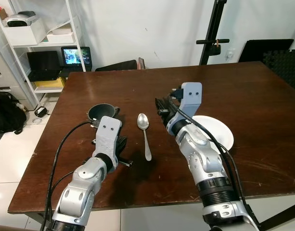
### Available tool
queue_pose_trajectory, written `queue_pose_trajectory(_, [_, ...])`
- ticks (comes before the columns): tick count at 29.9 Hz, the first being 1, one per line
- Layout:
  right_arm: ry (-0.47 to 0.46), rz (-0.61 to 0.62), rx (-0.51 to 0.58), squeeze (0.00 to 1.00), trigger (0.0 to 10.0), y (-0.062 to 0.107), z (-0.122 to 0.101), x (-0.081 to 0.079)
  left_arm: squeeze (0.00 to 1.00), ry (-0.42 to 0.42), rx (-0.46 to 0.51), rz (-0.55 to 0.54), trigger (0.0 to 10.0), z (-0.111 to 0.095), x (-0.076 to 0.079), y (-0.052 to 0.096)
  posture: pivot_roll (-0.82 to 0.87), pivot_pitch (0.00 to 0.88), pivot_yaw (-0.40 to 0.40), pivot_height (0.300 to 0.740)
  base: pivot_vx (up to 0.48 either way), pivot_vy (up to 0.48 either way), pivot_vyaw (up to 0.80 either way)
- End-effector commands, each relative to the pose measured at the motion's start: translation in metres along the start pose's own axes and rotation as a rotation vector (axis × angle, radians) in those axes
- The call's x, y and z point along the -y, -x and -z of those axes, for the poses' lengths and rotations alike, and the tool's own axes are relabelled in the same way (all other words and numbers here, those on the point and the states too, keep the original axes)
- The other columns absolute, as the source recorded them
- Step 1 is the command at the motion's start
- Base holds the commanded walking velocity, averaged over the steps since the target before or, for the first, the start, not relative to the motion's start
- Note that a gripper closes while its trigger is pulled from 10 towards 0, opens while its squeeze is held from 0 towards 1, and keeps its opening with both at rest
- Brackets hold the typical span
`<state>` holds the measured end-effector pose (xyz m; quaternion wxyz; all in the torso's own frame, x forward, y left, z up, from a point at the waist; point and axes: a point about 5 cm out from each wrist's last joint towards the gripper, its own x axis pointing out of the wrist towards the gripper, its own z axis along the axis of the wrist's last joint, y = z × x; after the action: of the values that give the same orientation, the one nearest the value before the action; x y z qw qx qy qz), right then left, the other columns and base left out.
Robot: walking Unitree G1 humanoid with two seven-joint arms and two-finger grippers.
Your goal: Setting the table
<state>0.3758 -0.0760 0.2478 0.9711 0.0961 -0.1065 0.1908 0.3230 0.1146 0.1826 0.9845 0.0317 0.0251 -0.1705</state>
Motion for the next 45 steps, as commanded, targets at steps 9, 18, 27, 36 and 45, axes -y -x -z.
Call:
queue_pose_trajectory(9, [-0.004,-0.011,-0.019,0.0,10.0,0.0015,0.0053,-0.0029,0.0,0.006,-0.016,-0.002,10.0,0.0054,-0.0007,0.0019,-0.01,0.091,0.128,0.74,0.0,0.0,0.0])
queue_pose_trajectory(18, [-0.004,-0.011,-0.019,0.0,10.0,0.0013,0.0051,-0.0031,0.0,0.004,-0.019,-0.005,10.0,0.0058,-0.0011,0.0022,-0.01,0.093,0.128,0.74,-0.253,0.0,0.0])
queue_pose_trajectory(27, [-0.003,-0.011,-0.018,0.0,10.0,0.0011,0.0045,-0.0031,0.0,0.003,-0.021,-0.006,10.0,0.0059,-0.0012,0.0023,-0.01,0.095,0.129,0.74,-0.302,0.0,0.0])
queue_pose_trajectory(36, [-0.003,-0.011,-0.019,0.0,10.0,0.0011,0.0047,-0.0032,0.0,0.003,-0.021,-0.008,10.0,0.006,-0.0014,0.0022,-0.01,0.095,0.129,0.74,-0.267,0.0,0.0])
queue_pose_trajectory(45, [-0.003,-0.01,-0.018,0.0,10.0,0.0012,0.0044,-0.0032,0.0,0.002,-0.021,-0.008,10.0,0.0058,-0.0015,0.0023,-0.01,0.097,0.129,0.74,-0.23,0.0,0.0])
